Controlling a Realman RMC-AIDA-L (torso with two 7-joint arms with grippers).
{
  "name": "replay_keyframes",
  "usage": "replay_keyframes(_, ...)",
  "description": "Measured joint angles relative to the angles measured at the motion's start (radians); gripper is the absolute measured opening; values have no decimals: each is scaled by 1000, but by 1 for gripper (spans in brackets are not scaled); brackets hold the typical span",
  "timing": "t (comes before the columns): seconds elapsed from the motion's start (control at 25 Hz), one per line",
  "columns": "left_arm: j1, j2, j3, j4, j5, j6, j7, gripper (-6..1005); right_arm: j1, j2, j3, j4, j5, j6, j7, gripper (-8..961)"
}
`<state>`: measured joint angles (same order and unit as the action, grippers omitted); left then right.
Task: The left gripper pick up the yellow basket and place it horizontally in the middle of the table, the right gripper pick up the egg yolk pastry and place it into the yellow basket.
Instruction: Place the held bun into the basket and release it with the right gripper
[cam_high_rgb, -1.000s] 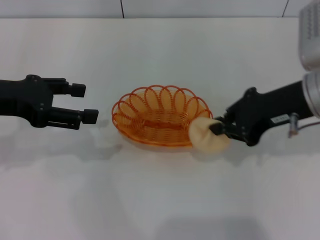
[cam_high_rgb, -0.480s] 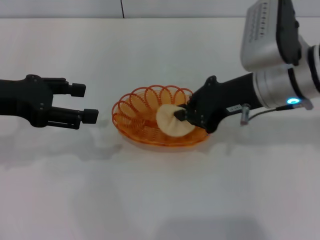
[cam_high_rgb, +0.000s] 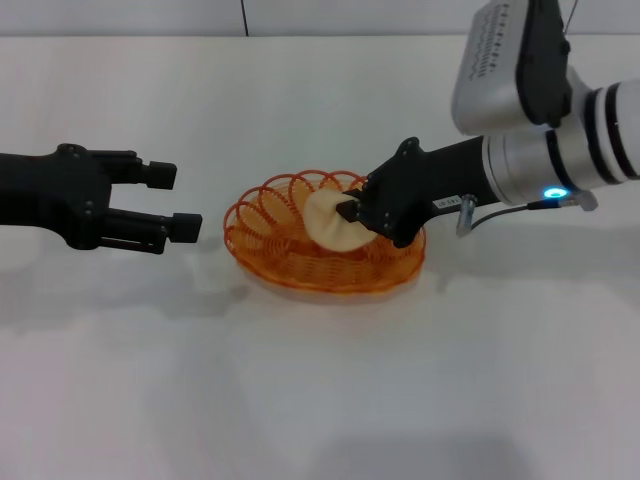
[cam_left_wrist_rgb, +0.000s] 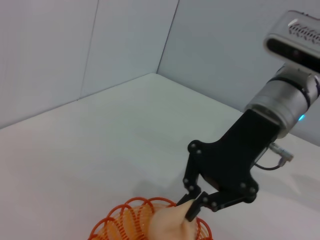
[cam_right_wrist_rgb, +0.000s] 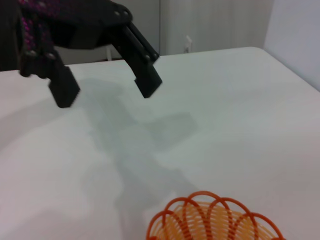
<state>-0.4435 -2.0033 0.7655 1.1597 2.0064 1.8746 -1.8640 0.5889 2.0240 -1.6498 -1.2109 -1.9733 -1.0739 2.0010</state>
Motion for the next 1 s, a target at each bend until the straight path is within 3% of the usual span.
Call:
replay_keyframes(0.52, 0, -3, 0, 0, 1, 0, 0, 865, 10, -1, -14, 36, 49, 16, -44, 54)
replay_keyframes(0.72, 0, -4, 0, 0, 3, 0, 0, 865, 11, -2, -9, 43, 54, 25, -48, 247)
replay_keyframes(1.0, 4, -4, 0, 0, 3, -1, 0, 865, -1, -3, -8, 21, 54, 35, -48, 386)
